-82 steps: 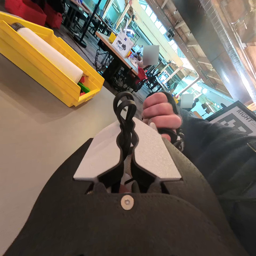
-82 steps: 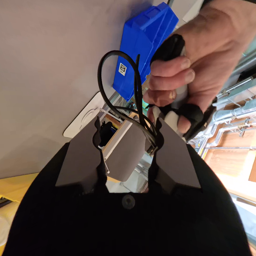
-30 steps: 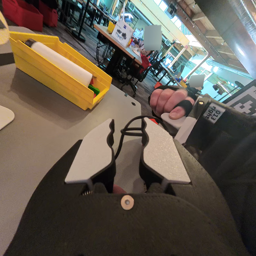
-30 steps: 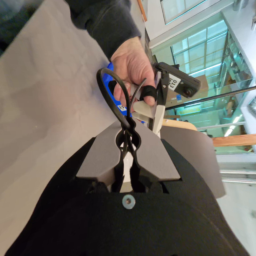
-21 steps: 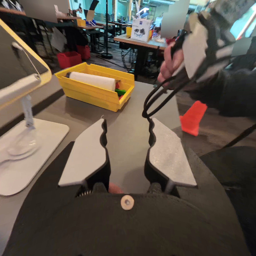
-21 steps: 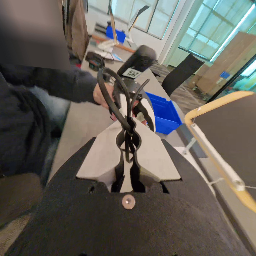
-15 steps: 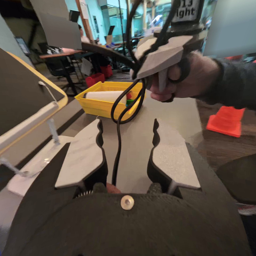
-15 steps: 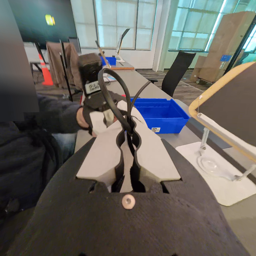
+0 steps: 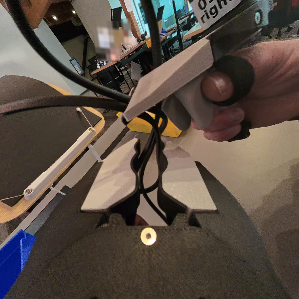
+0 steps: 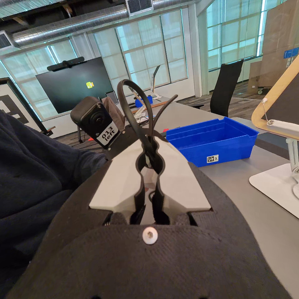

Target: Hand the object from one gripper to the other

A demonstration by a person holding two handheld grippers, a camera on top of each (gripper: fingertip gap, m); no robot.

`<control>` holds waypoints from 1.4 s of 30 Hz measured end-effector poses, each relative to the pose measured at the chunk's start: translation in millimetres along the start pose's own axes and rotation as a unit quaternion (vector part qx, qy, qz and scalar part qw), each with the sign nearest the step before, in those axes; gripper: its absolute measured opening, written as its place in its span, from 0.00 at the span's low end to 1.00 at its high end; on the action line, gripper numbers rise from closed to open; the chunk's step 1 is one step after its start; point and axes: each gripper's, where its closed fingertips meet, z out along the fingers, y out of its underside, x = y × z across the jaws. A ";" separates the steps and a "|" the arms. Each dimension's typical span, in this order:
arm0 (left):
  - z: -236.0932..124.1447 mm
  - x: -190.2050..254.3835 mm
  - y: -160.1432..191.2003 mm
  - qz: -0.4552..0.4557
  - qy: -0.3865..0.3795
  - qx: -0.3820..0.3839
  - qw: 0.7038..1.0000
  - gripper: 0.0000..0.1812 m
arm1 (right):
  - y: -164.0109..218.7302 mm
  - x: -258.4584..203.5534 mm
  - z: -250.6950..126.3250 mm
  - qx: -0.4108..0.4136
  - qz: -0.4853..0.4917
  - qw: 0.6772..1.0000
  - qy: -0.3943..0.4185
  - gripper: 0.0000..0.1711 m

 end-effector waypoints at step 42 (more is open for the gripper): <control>-52.9 71.3 29.5 -0.243 0.477 -0.188 0.824 0.01 | 68.6 37.7 -15.3 -0.378 -0.797 0.469 0.048 0.54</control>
